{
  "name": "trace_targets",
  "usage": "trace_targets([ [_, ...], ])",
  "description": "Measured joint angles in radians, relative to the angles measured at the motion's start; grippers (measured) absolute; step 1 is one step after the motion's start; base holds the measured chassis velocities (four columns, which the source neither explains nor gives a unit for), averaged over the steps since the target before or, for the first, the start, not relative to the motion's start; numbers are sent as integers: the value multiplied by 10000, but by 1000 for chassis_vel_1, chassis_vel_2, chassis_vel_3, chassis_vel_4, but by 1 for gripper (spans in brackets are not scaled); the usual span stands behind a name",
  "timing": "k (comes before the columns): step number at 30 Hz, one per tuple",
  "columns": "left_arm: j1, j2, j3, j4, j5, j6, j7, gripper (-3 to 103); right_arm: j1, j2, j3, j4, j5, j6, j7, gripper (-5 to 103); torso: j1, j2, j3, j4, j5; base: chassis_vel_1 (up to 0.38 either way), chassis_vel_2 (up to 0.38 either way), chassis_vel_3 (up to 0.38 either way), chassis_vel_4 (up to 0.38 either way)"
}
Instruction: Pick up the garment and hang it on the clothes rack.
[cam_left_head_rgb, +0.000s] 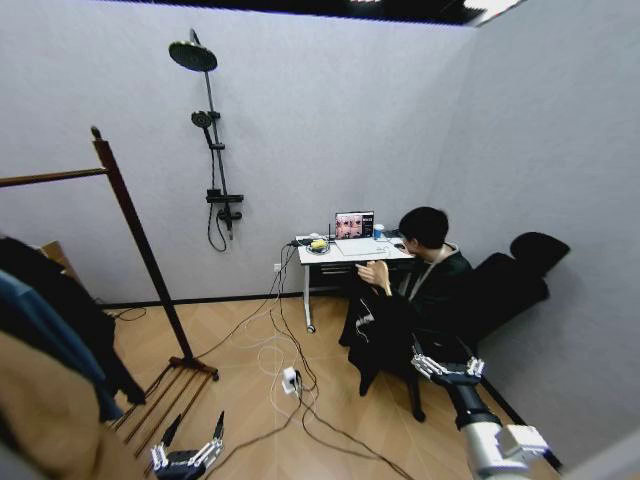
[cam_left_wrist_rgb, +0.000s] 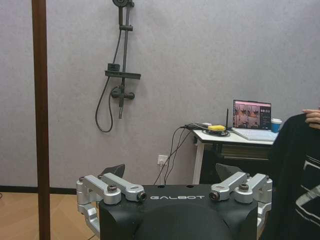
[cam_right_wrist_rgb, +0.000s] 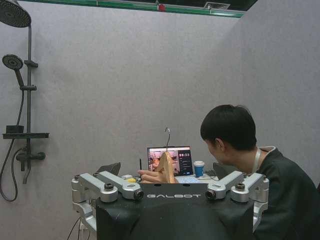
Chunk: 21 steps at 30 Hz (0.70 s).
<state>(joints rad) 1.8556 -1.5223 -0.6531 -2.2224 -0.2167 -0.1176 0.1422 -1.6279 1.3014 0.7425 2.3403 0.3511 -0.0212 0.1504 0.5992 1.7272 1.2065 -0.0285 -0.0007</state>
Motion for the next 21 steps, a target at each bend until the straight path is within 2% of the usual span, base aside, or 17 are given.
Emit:
trace_targets([
  [3,1,-1,1,-1,0,-1,0,100,19,11,-1,-17,-15,-32,29,100,-4,3,-2,0,16,-352,348,366,-356],
  [4,0,-1,1,0,0,0,0,100,19,23,1,-44,-28,-41,50,100,5,-1,1,1,1,-310,292,322,-340],
  [11,-1,0,2,0,0,0,0,100,104,-8,108,-317,-210,132,261,100,12,-4,2,1,7,-249,241,231,-228],
  [16,1,0,2,0,0,0,1,100,805,-396,597,-742,595,-441,232,100,-6,2,-1,-1,6,-46,47,5,-15],
  [19,2,0,2,0,0,0,0,100,1075,-515,664,-946,679,-471,156,100,-11,4,-3,-2,8,32,-45,-52,20],
  [21,3,-1,1,1,0,0,1,100,1705,-862,706,-1438,988,-565,-76,100,-15,7,-5,-2,9,77,-67,-76,79],
])
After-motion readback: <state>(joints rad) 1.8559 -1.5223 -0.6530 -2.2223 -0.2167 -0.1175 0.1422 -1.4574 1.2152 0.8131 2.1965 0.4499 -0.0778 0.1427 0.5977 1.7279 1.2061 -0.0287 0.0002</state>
